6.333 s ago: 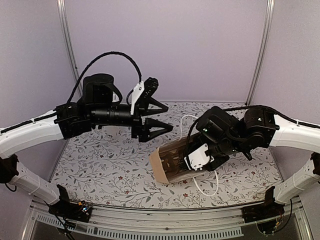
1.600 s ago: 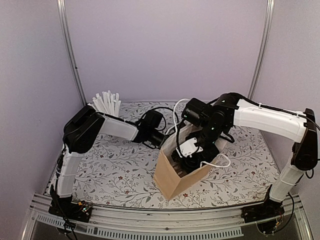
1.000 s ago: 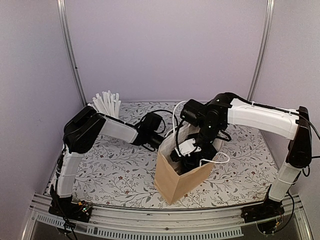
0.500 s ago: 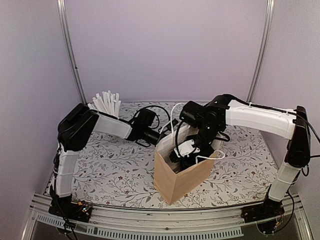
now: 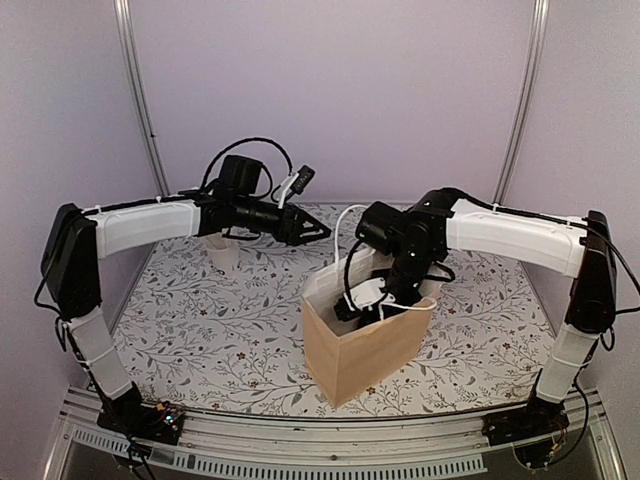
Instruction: Pack the takeout coffee
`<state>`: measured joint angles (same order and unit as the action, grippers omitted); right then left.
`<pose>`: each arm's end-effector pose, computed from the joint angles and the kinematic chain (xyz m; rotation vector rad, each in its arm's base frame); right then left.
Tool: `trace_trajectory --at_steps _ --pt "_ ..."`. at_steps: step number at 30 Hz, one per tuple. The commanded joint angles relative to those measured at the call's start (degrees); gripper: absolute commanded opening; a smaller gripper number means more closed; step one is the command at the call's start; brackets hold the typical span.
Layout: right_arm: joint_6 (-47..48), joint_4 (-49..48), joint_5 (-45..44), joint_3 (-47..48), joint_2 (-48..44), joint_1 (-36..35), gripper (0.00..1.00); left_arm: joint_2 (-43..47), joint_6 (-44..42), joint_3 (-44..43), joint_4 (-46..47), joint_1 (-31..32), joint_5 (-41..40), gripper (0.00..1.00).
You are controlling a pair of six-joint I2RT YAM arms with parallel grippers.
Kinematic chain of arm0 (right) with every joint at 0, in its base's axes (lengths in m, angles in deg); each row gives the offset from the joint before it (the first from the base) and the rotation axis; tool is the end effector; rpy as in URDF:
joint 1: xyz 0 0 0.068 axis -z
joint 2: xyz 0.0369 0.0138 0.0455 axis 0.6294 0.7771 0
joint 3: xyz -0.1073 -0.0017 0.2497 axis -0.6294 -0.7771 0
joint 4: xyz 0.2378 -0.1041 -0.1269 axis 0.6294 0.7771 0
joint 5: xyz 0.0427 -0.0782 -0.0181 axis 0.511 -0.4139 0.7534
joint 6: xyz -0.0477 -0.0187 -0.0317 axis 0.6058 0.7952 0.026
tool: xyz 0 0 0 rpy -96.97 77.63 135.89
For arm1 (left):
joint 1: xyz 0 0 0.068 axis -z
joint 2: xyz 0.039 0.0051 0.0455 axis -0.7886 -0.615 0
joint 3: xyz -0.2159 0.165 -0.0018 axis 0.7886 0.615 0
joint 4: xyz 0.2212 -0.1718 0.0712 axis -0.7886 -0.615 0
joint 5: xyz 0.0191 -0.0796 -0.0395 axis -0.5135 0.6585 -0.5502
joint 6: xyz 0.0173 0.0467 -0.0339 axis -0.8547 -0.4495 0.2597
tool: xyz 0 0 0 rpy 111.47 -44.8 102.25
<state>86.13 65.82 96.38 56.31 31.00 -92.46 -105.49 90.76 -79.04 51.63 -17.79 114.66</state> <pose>0.2184 0.3059 0.2454 -2.4643 1.6808 0.2180 0.3584 -0.2808 0.2545 0.9280 1.9962 -1.2285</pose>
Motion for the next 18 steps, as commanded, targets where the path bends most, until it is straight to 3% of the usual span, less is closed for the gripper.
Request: trace_trajectory --at_steps 1,6,18 --pt "-4.0 1.9 -1.1 -0.7 5.5 0.2 0.32 6.2 -2.3 7.0 2.4 -1.9 -7.5 0.68" --pt "-3.8 7.1 0.5 1.3 6.8 0.1 0.32 8.9 -2.5 10.8 6.4 -2.8 -8.7 0.69" --pt "-10.3 7.1 -2.2 1.9 9.9 0.0 0.32 7.5 -0.8 11.2 8.9 -3.6 -5.9 0.69"
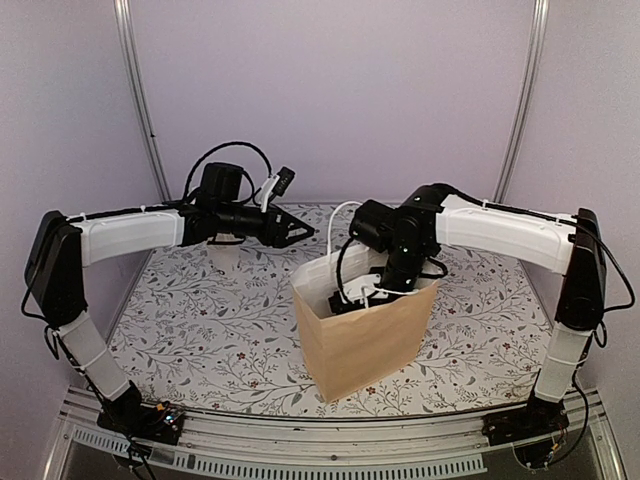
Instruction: Pack the takeout coffee
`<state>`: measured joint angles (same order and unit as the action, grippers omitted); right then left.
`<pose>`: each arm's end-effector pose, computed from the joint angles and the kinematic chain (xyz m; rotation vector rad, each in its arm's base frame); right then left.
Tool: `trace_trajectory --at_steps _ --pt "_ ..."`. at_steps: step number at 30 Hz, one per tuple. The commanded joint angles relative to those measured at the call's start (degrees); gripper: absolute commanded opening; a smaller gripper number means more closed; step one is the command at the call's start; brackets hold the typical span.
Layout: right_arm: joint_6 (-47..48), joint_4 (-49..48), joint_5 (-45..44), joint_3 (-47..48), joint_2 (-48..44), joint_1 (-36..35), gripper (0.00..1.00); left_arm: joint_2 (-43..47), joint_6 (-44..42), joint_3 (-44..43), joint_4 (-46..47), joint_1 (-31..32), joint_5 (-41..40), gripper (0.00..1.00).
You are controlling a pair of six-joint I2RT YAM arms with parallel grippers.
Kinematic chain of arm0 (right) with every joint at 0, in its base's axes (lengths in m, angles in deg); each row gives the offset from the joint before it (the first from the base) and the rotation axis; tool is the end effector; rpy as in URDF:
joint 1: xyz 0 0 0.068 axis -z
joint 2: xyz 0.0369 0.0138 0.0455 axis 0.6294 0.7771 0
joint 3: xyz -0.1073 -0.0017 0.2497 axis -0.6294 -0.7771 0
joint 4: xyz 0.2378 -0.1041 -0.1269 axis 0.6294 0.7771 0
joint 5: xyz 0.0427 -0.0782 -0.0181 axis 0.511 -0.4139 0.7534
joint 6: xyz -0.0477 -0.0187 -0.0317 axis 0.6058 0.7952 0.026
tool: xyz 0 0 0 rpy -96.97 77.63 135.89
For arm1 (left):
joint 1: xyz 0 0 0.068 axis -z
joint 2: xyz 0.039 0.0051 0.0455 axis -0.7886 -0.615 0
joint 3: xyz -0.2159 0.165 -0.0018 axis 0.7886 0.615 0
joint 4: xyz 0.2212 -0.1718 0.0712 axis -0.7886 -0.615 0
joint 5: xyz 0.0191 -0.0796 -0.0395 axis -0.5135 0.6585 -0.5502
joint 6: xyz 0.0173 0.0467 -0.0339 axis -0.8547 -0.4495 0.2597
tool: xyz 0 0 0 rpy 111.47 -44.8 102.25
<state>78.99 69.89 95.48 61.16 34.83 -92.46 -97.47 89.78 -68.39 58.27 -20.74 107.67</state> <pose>0.2254 0.3142 0.2451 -2.3998 1.8752 0.2101 0.3469 -0.2416 0.2539 0.8168 1.9562 -1.0593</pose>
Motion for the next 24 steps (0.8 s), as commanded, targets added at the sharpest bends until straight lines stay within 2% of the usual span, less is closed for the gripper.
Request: trace_trajectory --at_steps 1,4,9,12,18,24 --pt "-3.6 3.2 -1.7 -2.1 6.2 -0.1 0.32 -0.3 0.2 0.6 2.3 -0.6 1.1 0.69" --pt "-4.7 4.3 -1.4 -0.7 6.8 -0.8 0.33 -0.2 0.1 0.8 2.9 -0.6 1.5 0.69" --pt "1.7 2.4 -3.3 -5.1 3.0 -2.5 0.36 -0.7 0.4 0.7 3.0 -0.6 2.6 0.69" --pt "-0.9 3.3 -5.9 -3.4 4.9 -2.5 0.36 -0.7 0.5 0.7 3.1 -0.6 2.5 0.69" --pt "-3.6 5.7 -3.5 1.4 6.6 -2.5 0.36 -0.7 0.4 0.8 3.1 -0.6 2.5 0.69" --pt "-3.8 5.8 -3.9 2.5 4.6 -2.6 0.45 -0.9 0.3 0.7 3.1 -0.7 2.6 0.69"
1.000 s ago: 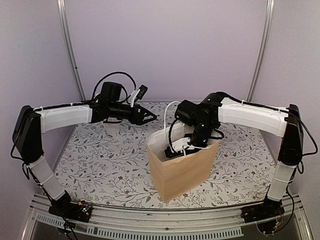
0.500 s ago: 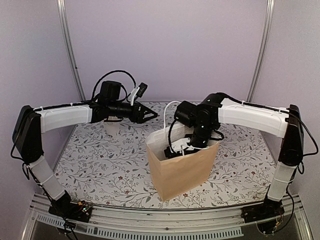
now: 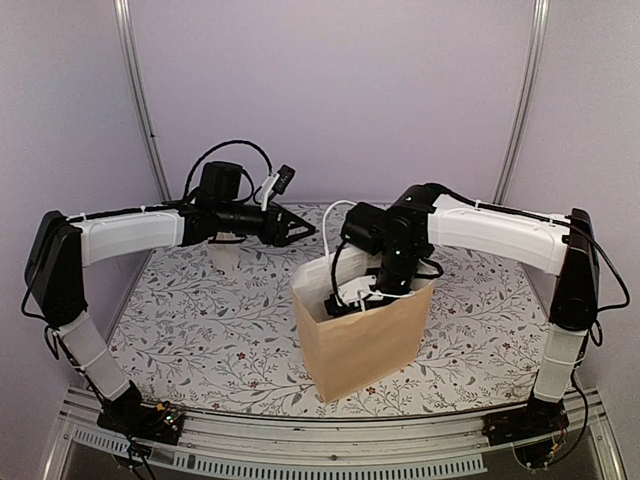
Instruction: Pack the takeout coffee
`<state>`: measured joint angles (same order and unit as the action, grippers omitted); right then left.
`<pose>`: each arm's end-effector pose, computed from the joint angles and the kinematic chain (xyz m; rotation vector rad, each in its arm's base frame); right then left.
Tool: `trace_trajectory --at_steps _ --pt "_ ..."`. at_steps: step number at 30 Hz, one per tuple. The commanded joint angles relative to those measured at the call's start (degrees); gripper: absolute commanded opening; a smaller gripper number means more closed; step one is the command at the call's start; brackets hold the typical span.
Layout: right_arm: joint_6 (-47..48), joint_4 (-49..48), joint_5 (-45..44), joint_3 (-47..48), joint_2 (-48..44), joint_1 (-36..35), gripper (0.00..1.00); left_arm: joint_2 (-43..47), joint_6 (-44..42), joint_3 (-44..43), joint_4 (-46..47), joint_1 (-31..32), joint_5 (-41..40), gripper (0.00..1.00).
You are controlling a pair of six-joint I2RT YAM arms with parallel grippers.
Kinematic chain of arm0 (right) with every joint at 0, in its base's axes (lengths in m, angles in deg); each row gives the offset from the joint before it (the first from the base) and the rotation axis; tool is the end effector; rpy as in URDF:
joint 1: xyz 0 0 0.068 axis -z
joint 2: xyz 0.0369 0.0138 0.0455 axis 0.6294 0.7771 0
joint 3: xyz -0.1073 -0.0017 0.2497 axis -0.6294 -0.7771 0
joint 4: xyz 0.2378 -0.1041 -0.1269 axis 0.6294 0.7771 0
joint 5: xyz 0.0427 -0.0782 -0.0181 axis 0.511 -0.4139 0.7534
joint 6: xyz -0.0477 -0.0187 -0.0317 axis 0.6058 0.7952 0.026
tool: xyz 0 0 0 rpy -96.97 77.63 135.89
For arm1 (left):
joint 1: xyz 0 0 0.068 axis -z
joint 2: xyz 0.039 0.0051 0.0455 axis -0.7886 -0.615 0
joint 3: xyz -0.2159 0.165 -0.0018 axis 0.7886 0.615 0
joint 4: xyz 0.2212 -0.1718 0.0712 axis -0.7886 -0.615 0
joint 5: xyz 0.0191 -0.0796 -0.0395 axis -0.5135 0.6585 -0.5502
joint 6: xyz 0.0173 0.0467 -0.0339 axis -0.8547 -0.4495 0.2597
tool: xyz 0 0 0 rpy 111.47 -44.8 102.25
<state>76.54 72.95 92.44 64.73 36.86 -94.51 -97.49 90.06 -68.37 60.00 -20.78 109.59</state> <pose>0.2192 0.3255 0.2493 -2.4154 1.9080 0.1331 0.3471 -0.2427 0.2570 0.8347 1.9190 -1.0939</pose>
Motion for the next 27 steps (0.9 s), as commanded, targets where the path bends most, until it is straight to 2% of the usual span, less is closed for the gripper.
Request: trace_trajectory --at_steps 1,12,15,16,17,24,27 --pt "-1.4 2.9 -0.8 -0.6 2.3 -0.6 0.46 -1.0 0.0 0.7 1.3 -0.7 0.8 0.69" --pt "-1.9 3.6 -1.0 4.7 -0.1 -1.3 0.74 -1.9 0.0 0.5 1.3 -0.7 1.4 0.69" --pt "-2.2 3.6 -1.2 5.6 -0.7 -1.7 0.85 -2.2 -0.2 0.5 1.2 -0.8 1.5 0.69" --pt "-2.3 3.6 -1.4 5.9 -0.9 -2.0 0.94 -2.3 -0.2 0.4 1.1 -0.8 1.7 0.69" --pt "-2.4 3.6 -1.6 6.1 -1.2 -2.2 0.98 -2.4 -0.3 0.3 1.1 -0.8 1.8 0.69" --pt "-2.8 3.6 -3.1 7.0 -3.3 -3.0 0.99 -2.8 -0.9 -0.3 0.4 -0.8 2.9 0.69" --pt "-2.9 3.6 -3.6 7.8 -3.9 -3.3 0.99 -1.8 -1.9 -1.6 -2.5 -0.8 3.1 0.69"
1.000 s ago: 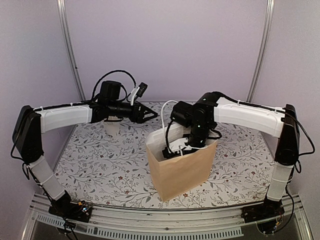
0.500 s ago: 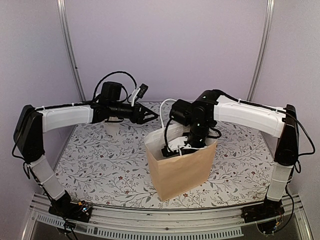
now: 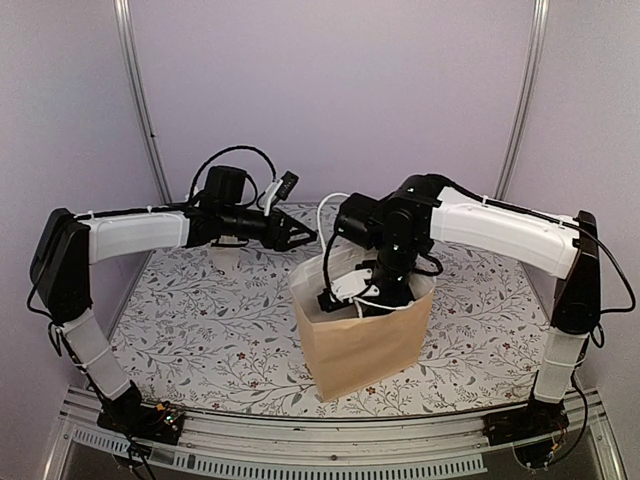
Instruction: Pack the takeout coffee
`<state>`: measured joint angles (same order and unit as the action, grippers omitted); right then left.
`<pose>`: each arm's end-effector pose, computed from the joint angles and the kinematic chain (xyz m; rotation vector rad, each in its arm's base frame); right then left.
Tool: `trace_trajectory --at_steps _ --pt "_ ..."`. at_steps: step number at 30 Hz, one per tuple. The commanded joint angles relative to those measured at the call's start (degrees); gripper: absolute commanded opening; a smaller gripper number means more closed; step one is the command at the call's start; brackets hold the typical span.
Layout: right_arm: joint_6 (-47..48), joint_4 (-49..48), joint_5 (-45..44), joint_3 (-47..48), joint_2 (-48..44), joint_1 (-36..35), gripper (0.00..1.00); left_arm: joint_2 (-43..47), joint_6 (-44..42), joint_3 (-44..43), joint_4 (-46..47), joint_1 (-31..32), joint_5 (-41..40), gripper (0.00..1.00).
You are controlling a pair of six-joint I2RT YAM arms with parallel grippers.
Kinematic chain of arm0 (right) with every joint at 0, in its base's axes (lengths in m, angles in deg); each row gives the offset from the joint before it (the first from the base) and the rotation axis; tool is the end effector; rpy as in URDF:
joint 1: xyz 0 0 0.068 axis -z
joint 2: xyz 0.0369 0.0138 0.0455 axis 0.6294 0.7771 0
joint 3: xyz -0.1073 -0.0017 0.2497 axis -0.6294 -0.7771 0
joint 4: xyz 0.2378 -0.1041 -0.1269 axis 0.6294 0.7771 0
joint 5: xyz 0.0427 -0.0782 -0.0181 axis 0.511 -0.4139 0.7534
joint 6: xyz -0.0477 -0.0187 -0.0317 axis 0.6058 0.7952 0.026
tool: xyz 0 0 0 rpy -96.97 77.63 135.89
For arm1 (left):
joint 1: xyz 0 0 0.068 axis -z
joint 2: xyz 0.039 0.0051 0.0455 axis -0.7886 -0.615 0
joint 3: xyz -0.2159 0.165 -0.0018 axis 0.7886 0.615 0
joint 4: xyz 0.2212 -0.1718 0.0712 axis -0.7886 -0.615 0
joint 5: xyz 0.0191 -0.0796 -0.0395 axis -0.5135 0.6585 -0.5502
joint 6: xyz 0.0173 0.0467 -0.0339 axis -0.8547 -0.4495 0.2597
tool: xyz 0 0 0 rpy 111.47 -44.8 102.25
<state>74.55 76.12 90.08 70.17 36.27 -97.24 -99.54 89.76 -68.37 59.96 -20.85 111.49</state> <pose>0.2057 0.3357 0.2801 -2.3890 1.8628 0.0808 0.3502 -0.2454 0.2429 0.8568 1.9456 -1.1263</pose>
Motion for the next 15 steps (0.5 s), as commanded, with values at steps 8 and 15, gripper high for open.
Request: trace_trajectory --at_steps 8,15 --pt "-0.5 0.4 -1.0 4.1 -6.6 -1.1 0.99 10.3 -5.1 -6.8 -17.2 0.1 -2.4 0.67" --pt "-0.6 0.4 0.4 4.2 -7.1 -1.1 0.97 21.5 -5.8 -6.1 -25.2 4.4 -0.1 0.69"
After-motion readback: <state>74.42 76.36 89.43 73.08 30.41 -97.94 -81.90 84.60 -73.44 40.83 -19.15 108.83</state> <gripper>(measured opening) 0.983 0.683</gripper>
